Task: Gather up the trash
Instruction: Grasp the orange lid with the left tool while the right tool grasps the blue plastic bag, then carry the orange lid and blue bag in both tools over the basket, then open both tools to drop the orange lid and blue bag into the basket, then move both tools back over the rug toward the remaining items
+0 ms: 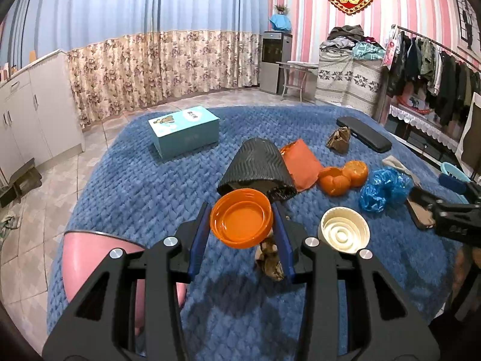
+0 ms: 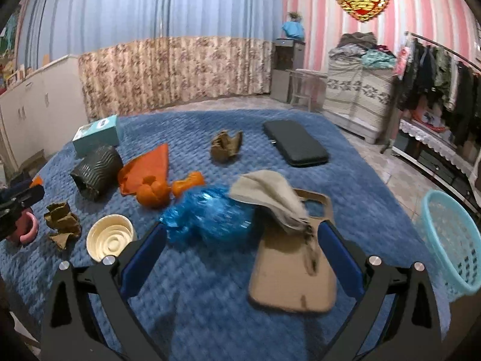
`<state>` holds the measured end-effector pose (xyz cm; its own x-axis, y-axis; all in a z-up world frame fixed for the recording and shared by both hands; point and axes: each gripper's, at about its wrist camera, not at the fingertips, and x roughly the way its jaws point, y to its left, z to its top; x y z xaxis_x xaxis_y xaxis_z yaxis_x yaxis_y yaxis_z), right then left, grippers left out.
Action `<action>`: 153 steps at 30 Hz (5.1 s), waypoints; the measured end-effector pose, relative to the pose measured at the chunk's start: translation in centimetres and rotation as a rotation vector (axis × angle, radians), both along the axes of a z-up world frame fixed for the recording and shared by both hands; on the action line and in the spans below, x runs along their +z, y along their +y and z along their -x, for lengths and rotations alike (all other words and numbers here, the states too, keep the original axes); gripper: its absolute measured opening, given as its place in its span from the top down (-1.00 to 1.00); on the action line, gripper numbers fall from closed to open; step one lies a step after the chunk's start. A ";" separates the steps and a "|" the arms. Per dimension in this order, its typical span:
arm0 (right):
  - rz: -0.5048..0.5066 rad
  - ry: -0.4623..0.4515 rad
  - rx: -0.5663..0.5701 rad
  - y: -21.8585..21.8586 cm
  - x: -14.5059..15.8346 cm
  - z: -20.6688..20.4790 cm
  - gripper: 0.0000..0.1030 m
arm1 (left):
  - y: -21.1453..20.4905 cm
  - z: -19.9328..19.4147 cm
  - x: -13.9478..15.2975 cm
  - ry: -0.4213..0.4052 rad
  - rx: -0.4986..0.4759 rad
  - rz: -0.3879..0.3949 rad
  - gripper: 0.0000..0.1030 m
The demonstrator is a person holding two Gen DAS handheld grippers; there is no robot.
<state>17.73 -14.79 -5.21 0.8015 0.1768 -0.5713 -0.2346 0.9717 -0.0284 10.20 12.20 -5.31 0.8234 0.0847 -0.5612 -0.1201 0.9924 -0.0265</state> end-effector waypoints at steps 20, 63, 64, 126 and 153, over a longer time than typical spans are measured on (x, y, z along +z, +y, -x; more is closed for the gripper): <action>-0.094 -0.009 0.147 -1.4 2.0 0.3 0.50 | -3.7 -2.3 3.0 -0.066 -0.043 0.003 0.23; -0.091 -0.104 -0.611 -34.5 3.9 1.8 0.50 | -32.5 -10.1 4.2 -0.102 -0.460 0.004 0.23; -0.099 -0.100 -0.627 -35.1 3.6 1.9 0.50 | -33.5 -10.3 3.9 -0.099 -0.477 0.005 0.23; -0.157 -0.052 -0.703 -37.6 -1.5 -1.2 -0.49 | -42.0 -15.0 2.7 -0.118 -0.462 -0.025 -0.89; -0.151 -0.113 -0.650 -32.2 1.0 1.8 -0.87 | -28.6 -9.3 5.2 -0.107 -0.289 -0.038 -0.89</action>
<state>15.89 -46.99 -4.20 0.8252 -0.2896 -0.4850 0.3951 0.9095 0.1292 19.46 -16.36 -0.12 0.8706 -0.1423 -0.4709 0.1688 0.9855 0.0144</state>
